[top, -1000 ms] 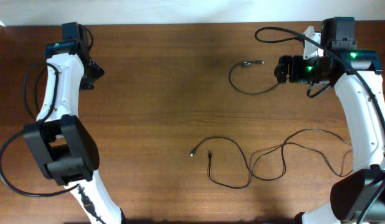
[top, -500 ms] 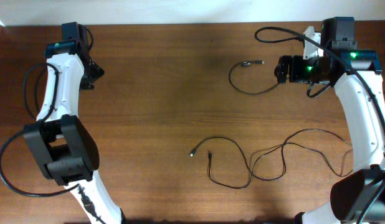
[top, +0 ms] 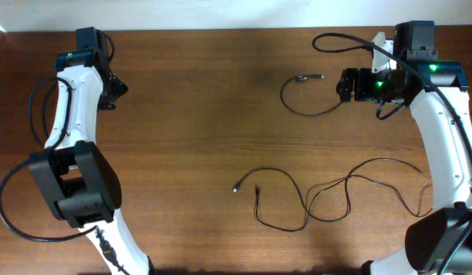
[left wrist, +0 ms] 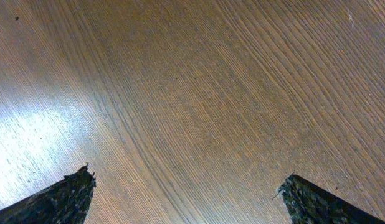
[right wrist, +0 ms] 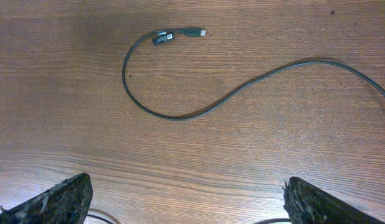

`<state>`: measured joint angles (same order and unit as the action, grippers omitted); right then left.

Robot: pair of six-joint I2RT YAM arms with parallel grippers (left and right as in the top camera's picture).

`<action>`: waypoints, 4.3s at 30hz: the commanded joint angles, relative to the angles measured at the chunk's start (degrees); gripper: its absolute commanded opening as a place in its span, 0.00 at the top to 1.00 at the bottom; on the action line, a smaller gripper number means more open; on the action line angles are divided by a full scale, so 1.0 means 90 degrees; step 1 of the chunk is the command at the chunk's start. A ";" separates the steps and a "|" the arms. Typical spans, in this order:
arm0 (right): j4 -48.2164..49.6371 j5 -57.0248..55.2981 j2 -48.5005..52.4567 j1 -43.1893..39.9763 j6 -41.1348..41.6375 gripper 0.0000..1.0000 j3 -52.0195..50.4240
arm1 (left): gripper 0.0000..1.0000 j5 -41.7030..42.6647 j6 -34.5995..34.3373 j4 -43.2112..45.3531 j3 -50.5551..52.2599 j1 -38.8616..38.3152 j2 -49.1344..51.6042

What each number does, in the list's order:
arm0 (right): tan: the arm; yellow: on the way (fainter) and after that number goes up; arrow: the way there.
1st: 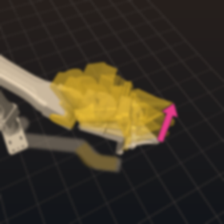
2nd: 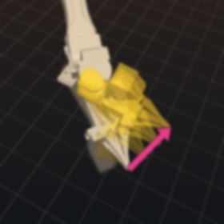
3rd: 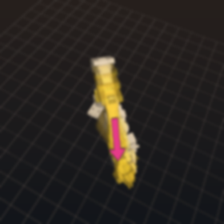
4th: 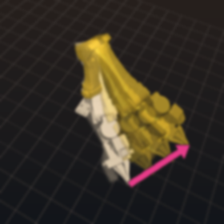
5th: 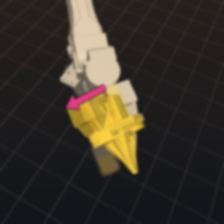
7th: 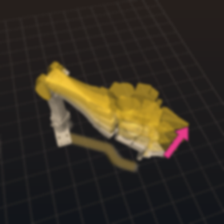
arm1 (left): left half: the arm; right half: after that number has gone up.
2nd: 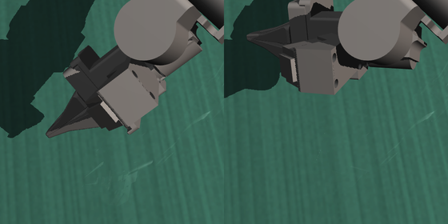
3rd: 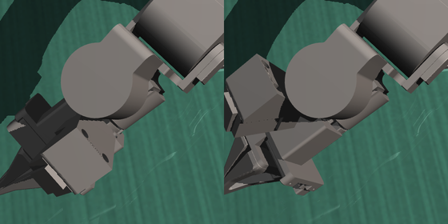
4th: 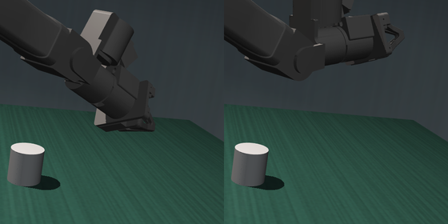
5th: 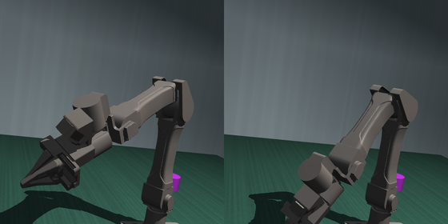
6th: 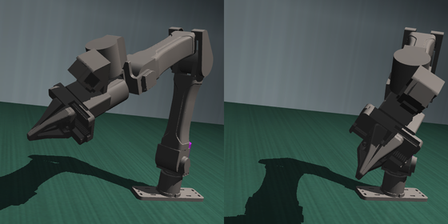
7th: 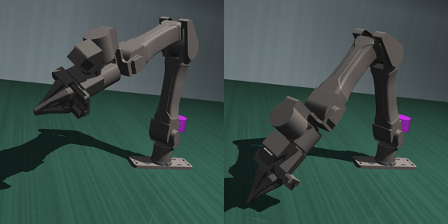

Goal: Untangle cables

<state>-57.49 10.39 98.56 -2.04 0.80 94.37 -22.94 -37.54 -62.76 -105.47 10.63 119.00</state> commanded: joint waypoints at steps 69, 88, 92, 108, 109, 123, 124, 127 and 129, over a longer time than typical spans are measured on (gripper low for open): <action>-0.0019 -0.0061 -0.0041 0.0017 -0.0066 0.01 0.0041 | 0.01 0.0648 0.1911 0.6581 1.1657 -0.0903 -1.3192; -0.0019 -0.0061 -0.0044 0.0017 -0.0066 0.01 0.0041 | 0.01 0.1838 0.3541 0.6487 1.1655 -0.0901 -1.3189; -0.0017 -0.0061 -0.0041 0.0017 -0.0066 0.01 0.0041 | 0.01 0.1838 0.3541 0.6487 1.1655 -0.0901 -1.3189; 0.0039 -0.0260 -0.0029 0.0017 -0.0073 0.01 0.0041 | 0.01 0.1838 0.3541 0.6487 1.1655 -0.0901 -1.3189; 0.0109 -0.0423 -0.0029 0.0017 -0.0068 0.01 0.0041 | 0.01 0.1838 0.3538 0.6487 1.1655 -0.0901 -1.3189; 0.4845 -0.0561 -0.2327 0.0066 0.0544 0.01 -0.3696 | 0.01 0.1838 0.3541 0.6487 1.1655 -0.0903 -1.3189; 0.5374 -0.0561 -0.2552 0.0066 0.0636 0.01 -0.4150 | 0.01 0.1838 0.3541 0.6487 1.1655 -0.0903 -1.3189; 0.7011 -0.0568 -0.3373 0.0063 0.0629 0.01 -0.5705 | 0.01 0.1838 0.3538 0.6487 1.1655 -0.0901 -1.3189; 0.7854 -0.0571 -0.3832 0.0058 0.0629 0.02 -0.6564 | 0.01 0.1838 0.3538 0.6487 1.1655 -0.0901 -1.3189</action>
<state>7.09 5.78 69.12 -1.87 5.65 42.92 -6.94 -6.61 -3.95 -0.64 2.33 0.73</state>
